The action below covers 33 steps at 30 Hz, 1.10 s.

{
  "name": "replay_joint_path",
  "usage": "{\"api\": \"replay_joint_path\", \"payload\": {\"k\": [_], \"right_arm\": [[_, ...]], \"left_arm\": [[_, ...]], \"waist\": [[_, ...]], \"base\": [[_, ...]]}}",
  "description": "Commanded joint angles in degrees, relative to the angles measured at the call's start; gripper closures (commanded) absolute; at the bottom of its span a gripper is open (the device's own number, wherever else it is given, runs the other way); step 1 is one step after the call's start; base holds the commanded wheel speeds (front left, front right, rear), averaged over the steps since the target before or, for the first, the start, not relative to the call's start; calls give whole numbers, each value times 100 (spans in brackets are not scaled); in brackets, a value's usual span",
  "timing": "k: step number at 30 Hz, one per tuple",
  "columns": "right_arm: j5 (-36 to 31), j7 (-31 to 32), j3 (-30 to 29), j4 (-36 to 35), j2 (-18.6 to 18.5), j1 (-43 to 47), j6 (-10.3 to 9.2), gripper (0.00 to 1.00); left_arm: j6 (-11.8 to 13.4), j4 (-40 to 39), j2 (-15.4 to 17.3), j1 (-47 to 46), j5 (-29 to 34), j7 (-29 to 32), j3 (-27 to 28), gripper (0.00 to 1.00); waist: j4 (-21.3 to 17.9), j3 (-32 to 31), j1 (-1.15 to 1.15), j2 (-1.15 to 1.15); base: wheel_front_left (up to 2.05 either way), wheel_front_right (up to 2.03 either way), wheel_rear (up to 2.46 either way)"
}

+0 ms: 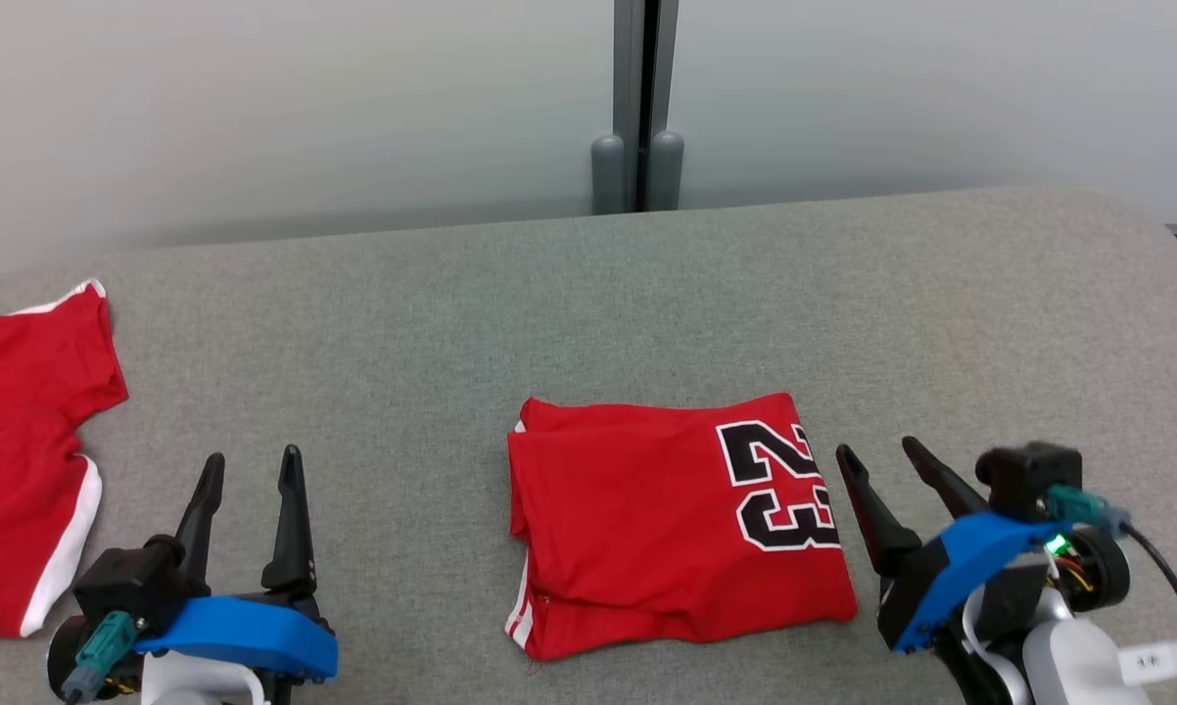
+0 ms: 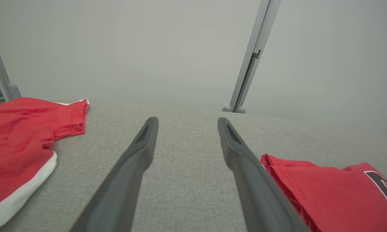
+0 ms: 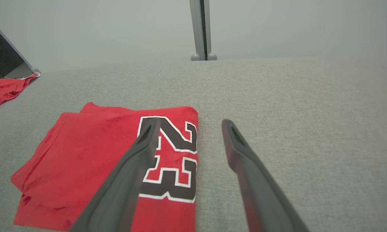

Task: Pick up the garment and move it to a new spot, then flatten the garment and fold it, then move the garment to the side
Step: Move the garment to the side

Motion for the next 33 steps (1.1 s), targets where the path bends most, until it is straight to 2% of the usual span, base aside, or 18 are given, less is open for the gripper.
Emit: {"api": "replay_joint_path", "payload": {"k": [1,5,9,16,22,23,24,25,30,33], "right_arm": [[103,176,-12,7,32,-164,3,0],[167,1279,24,279,45,-493,3,0],[52,1993,-50,717,58,-860,4,0],[-45,2535,-101,1537,74,-1258,4,0],[21,2589,206,1975,115,-1386,10,0],[81,2640,297,2034,129,-1404,12,22],[149,2662,410,2055,145,-1418,18,80],[209,2649,519,2040,153,-1451,20,100],[338,2431,1029,1674,-326,-1788,9,100],[366,2390,1434,1343,-804,-2072,1,100]], "left_arm": [[19,-36,48,-87,6,3,33,0],[42,-146,78,-164,29,20,39,0],[18,-211,79,-306,77,45,-17,0],[-16,-227,24,-483,108,33,-91,0],[-50,-157,-27,-537,107,-15,-92,0],[-59,-148,-35,-549,107,-25,-94,0],[-71,-139,-35,-560,111,-34,-99,0],[-84,-125,-36,-581,119,-37,-100,0],[-116,-125,-17,-670,141,-59,-74,0],[-140,-161,25,-724,138,-84,-13,0]], "waist": [[25,59,0,0],[82,253,0,0],[201,442,0,0],[398,675,0,0],[416,804,0,0],[405,823,0,0],[391,838,0,0],[375,854,0,0],[206,935,0,0],[1,997,0,0]], "base": [[0,0,0],[0,0,0],[0,0,0],[0,0,0],[0,0,0],[0,0,0],[0,0,0],[0,0,0],[0,0,0],[0,0,0]]}}
